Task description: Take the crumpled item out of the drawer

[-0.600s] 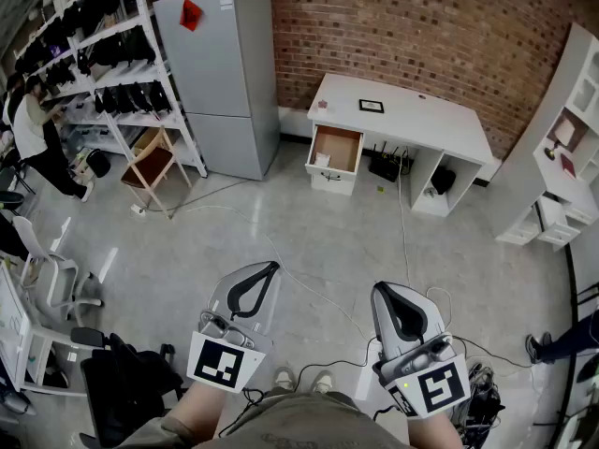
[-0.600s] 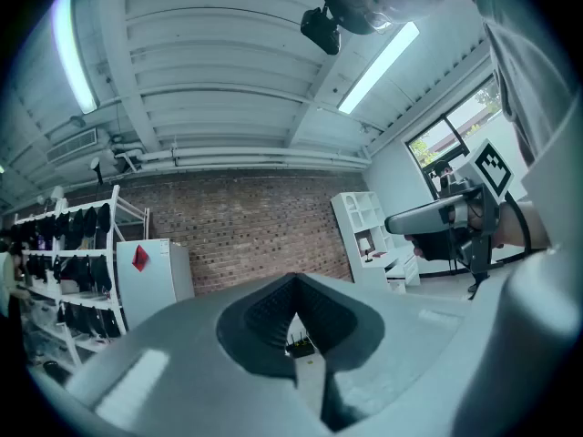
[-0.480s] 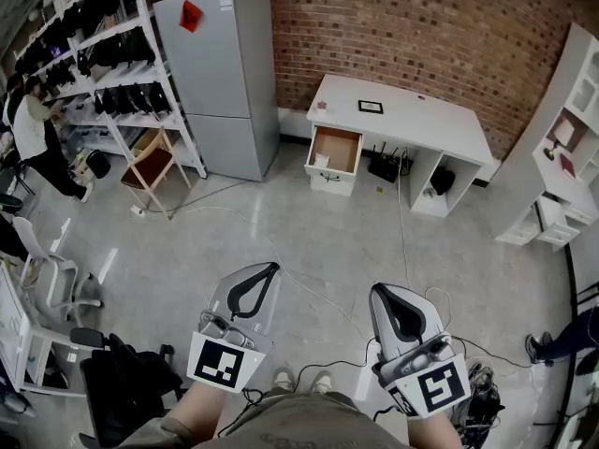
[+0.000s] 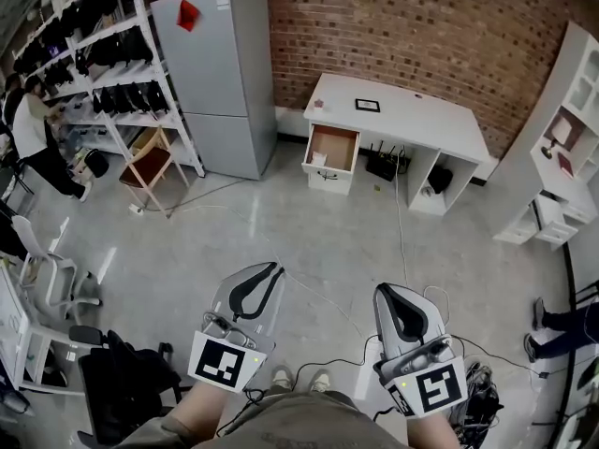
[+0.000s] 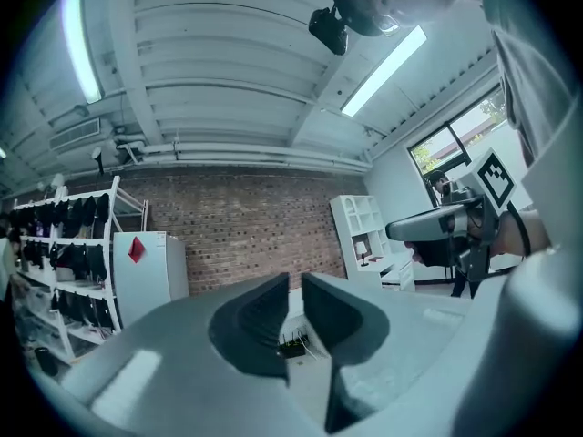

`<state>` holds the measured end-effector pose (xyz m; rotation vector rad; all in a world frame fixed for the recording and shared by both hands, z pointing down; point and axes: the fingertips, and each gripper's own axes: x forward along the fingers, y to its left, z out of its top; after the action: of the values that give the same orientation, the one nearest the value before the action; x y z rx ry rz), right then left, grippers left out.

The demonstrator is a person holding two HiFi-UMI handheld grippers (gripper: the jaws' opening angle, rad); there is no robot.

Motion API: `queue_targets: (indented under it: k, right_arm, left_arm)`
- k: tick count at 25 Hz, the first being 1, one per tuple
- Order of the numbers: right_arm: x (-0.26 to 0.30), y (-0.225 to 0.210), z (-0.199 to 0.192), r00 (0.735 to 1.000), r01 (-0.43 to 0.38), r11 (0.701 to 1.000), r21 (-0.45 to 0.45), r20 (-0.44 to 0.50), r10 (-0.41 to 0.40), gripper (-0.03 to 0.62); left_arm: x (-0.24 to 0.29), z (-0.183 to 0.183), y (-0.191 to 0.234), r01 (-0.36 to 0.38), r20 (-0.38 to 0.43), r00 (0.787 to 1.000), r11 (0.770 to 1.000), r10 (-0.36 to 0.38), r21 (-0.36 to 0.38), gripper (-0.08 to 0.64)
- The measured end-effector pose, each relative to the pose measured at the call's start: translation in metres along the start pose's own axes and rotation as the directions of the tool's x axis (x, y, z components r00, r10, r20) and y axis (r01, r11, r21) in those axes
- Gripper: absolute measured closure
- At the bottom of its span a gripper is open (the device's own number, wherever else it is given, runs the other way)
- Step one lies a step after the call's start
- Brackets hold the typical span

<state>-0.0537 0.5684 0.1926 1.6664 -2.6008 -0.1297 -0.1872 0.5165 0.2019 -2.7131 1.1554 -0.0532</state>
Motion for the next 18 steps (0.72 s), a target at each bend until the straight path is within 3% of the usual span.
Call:
queue_targets:
  k: [2, 5, 18]
  right_arm:
    - [-0.004, -0.002, 0.000, 1.000, 0.006, 1.000, 0.005, 0.000, -0.006, 0.565]
    - [-0.009, -0.001, -0.003, 1.000, 0.003, 1.000, 0.014, 0.003, -0.003, 0.565]
    - [-0.035, -0.034, -0.010, 1.000, -0.013, 0.999, 0.036, 0.015, 0.012, 0.565]
  left_arm:
    - [0.002, 0.000, -0.003, 0.003, 0.003, 1.000, 1.000, -0.003, -0.021, 0.388]
    - [-0.001, 0.002, 0.000, -0.028, 0.013, 0.999, 0.998, 0.029, -0.049, 0.337]
    - [0.011, 0.006, -0.025, -0.082, -0.012, 0.997, 0.996, 0.082, -0.027, 0.337]
